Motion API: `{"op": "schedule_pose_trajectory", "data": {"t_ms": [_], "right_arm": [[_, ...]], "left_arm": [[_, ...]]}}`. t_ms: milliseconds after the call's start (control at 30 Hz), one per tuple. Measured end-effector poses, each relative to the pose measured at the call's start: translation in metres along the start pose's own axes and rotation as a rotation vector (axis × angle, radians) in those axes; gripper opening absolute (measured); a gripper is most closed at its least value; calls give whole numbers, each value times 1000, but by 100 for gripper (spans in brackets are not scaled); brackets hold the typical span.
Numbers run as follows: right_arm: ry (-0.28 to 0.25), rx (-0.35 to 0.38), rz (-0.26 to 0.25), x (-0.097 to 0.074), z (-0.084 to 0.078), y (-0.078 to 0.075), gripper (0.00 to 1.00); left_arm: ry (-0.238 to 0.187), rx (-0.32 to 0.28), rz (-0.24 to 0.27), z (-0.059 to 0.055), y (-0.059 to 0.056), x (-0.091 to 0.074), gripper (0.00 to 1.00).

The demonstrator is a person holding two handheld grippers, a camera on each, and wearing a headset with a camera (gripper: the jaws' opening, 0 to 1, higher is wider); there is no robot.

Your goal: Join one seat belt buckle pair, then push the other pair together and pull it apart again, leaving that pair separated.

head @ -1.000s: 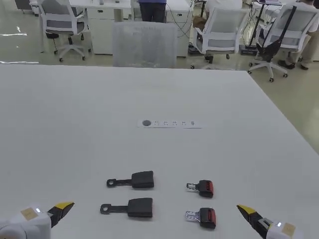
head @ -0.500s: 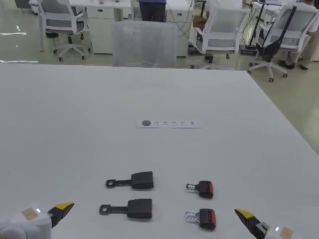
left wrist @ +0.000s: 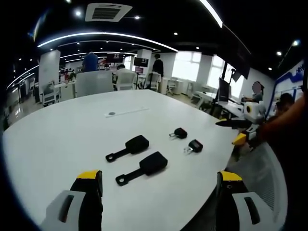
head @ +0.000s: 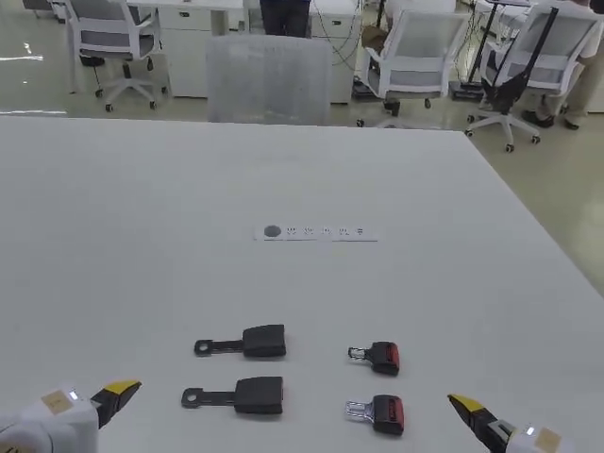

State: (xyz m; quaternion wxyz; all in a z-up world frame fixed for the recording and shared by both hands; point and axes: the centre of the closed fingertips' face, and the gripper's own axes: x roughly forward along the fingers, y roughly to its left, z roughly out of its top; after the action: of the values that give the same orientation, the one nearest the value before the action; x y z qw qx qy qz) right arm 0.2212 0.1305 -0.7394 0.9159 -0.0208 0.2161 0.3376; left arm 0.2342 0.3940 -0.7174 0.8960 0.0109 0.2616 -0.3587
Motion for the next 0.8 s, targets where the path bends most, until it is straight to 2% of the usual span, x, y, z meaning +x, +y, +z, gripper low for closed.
{"op": "schedule_pose_trajectory", "data": {"t_ms": [433, 633, 800], "right_arm": [[9, -1, -8, -5, -5, -2, 98], [9, -4, -2, -1, -4, -4, 98], [14, -7, 5, 2, -4, -6, 98]], "left_arm": [[8, 6, 1, -1, -2, -2, 100], [14, 16, -2, -2, 1, 0, 100], [26, 27, -7, -2, 0, 4, 100]]}}
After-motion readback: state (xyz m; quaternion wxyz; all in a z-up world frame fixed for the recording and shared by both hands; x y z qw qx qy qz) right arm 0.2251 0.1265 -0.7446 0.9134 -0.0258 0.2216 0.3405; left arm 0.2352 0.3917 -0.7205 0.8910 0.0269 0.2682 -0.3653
